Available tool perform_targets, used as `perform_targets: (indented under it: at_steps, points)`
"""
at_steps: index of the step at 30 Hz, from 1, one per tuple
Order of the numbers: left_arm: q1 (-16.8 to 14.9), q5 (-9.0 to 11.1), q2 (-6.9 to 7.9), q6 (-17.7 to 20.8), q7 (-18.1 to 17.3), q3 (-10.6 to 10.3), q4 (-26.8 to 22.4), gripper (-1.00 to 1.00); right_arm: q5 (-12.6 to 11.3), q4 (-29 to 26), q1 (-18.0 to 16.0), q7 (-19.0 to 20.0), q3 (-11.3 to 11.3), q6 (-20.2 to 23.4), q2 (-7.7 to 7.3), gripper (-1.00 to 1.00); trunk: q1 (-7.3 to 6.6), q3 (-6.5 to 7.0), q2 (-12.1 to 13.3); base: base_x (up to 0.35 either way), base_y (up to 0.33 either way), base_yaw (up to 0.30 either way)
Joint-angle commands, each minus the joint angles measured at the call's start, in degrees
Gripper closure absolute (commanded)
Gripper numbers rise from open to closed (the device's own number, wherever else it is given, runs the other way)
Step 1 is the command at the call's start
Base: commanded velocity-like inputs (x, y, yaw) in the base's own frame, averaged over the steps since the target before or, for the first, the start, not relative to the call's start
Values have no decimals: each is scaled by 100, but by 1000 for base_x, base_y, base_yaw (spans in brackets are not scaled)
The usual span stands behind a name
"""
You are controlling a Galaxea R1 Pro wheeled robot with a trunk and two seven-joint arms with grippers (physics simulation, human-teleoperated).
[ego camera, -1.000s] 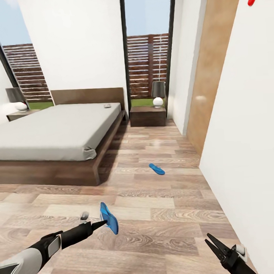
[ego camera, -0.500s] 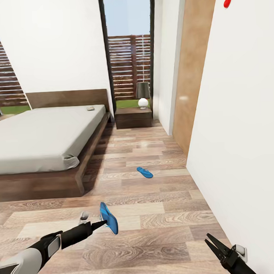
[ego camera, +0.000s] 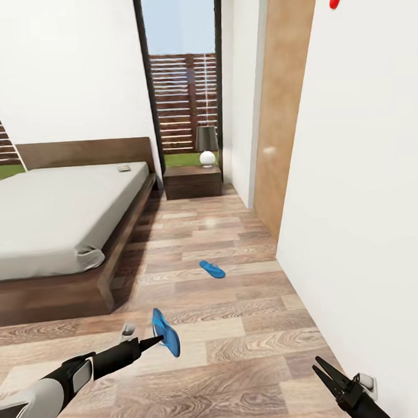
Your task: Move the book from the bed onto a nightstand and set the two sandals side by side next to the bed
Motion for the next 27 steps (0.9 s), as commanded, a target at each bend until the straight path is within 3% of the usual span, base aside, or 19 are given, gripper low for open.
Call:
perform_targets:
  at_steps: [1,27]
  points:
    - [-2,-25,1,59,-17,49,0,100,-33,2,-1,7,11,51,-1,-100,1,-5,-2,175,0,-9]
    - [-2,-25,2,64,-12,49,0,100,-95,0,-1,-18,11,199,-1,-100,1,-5,-2,172,0,-1]
